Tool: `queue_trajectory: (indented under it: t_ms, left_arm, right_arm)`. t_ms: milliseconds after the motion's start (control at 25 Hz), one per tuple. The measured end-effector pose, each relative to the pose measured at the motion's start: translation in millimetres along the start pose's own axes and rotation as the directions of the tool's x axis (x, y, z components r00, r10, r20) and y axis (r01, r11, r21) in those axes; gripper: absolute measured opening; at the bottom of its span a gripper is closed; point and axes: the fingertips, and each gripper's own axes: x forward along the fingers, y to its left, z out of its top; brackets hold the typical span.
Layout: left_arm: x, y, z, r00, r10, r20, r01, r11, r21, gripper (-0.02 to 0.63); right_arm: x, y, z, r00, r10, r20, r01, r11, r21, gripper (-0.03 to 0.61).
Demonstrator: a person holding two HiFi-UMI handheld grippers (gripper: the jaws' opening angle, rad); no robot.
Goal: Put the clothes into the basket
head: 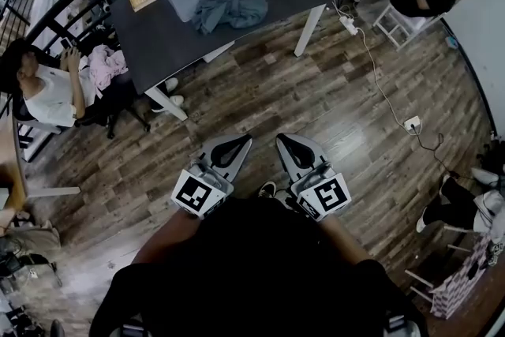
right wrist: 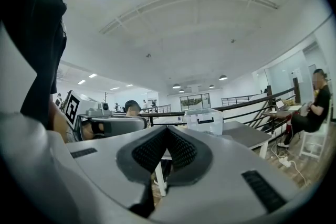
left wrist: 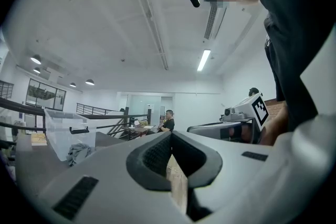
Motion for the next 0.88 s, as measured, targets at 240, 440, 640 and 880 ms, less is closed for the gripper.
queue_trajectory:
  t_ms: [240, 440, 640, 880]
  left_arm:
    - [17.1, -13.1, -4.2, 1.0, 0.03, -0.009, -0.03, 1.0, 0.001, 0.003]
    - [26.7, -6.1, -7.2, 0.999, 0.038, -0.023, -0.038, 0.999, 0.001, 0.003]
    - [35.4, 19.9, -9.0, 0.999, 0.042, -0.013, -0.042, 0.999, -0.004, 0.003]
    - [48.8, 61.1, -5.4, 1.0, 0.022, 0.001, -0.022, 1.0, -0.006, 0.003]
  right_arm:
    - [-11.9, -14.1, -2.0, 0.999, 0.044, -0.007, -0.044, 0.999, -0.013, 0.017]
    - [-5.4, -29.1, -4.6, 0.999, 0.047, -0.015, -0.047, 0.999, -0.014, 0.017]
    - [17.5, -37.9, -7.9, 0.997, 0.067, -0.025, -0.068, 0.997, -0.022, 0.017]
    - [58.8, -53.3, -3.2, 0.997, 0.066, -0.037, -0.067, 0.997, -0.027, 0.017]
